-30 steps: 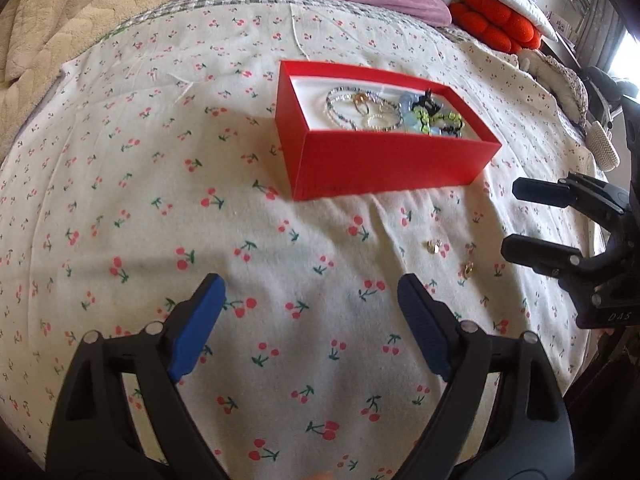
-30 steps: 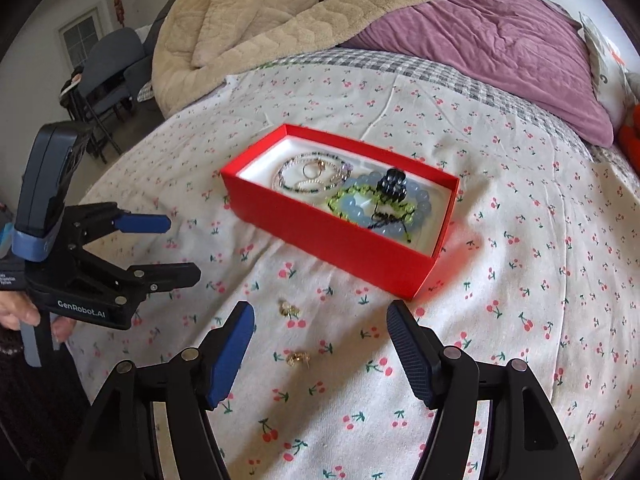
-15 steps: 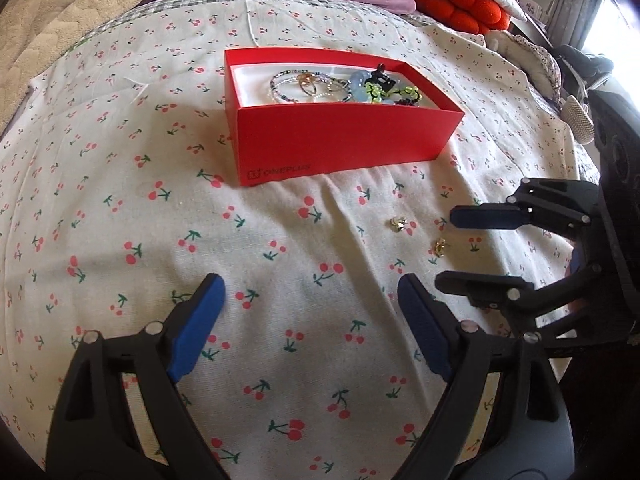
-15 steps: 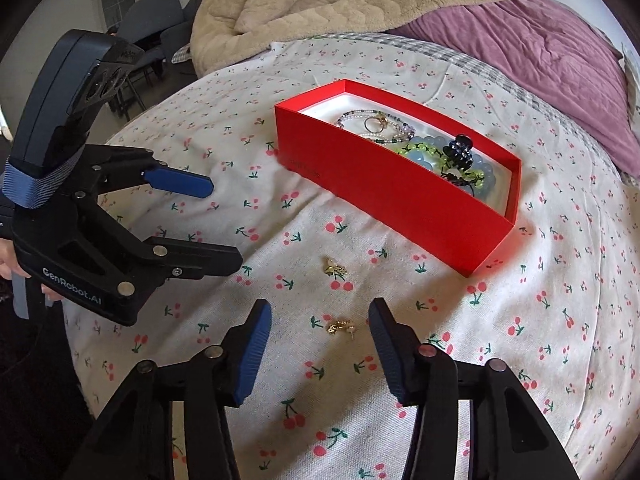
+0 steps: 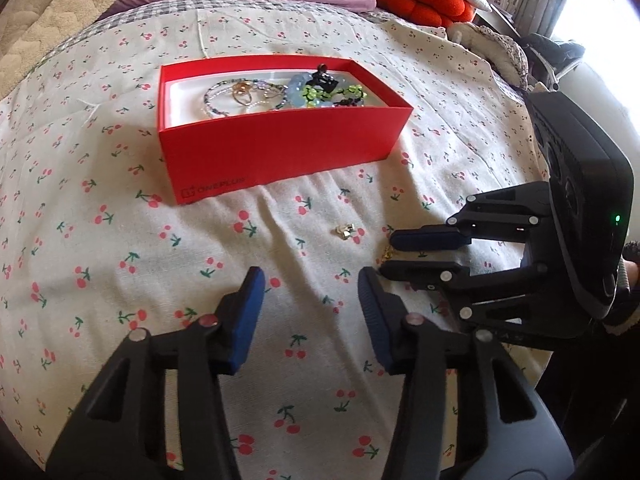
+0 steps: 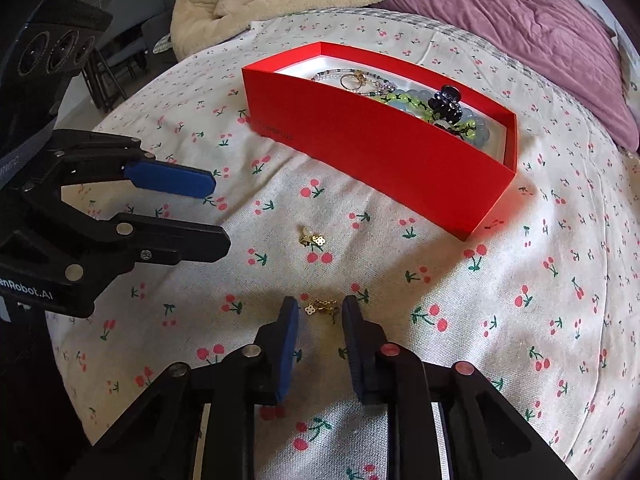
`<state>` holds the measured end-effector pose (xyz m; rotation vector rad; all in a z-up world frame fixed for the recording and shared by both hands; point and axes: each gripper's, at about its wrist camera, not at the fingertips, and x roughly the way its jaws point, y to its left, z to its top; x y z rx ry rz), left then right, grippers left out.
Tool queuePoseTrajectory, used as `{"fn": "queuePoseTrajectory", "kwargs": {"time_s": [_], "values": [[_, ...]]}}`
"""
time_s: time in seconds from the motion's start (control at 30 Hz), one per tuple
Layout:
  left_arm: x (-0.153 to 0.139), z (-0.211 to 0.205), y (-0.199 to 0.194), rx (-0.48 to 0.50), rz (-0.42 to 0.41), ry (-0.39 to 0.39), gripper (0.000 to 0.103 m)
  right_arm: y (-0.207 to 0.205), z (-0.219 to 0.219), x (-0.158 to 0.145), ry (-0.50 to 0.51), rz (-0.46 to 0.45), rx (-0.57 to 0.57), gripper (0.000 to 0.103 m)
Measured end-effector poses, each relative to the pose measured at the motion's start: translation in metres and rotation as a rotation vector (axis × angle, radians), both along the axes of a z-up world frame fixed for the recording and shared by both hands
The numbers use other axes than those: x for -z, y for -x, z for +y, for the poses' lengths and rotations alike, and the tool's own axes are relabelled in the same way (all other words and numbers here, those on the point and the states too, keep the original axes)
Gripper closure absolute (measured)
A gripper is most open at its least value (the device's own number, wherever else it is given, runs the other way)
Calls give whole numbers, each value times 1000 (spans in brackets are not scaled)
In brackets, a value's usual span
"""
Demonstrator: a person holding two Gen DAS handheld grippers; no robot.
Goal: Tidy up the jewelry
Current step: 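Grasp gold earring with left tool while right tool grasps another gold earring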
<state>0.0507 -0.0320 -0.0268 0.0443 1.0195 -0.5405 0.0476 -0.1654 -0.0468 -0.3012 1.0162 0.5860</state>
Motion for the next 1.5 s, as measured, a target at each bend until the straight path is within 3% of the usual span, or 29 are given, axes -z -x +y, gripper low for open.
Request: {"fn": "queuePoseTrajectory", "kwargs": {"time_s": [0.03,0.13,0.3,0.57,0.8,1.23,1.5], "values": [[0,-3,0,11,0,1,61,-1,-1,0,5,-3,9,92],[1,-13,0,36,-9,1,63,-3,-6,0,-2,3,31,96],[4,-26,-4,60,-16,2,69,3,-17,-5,1,-15,52,97],[17,-44,-13,60,-18,-61,72,6,-29,-10,-7,-21,63,96],[20,-48,-20,56,-30,-82,73,6,-31,-11,-8,-16,59,96],[20,-50,-18,49,-73,-157,92,5,-30,-13,-9,-17,76,96],[13,-42,-9,36,-84,-169,93,3,-28,-16,-13,-24,84,96]]}}
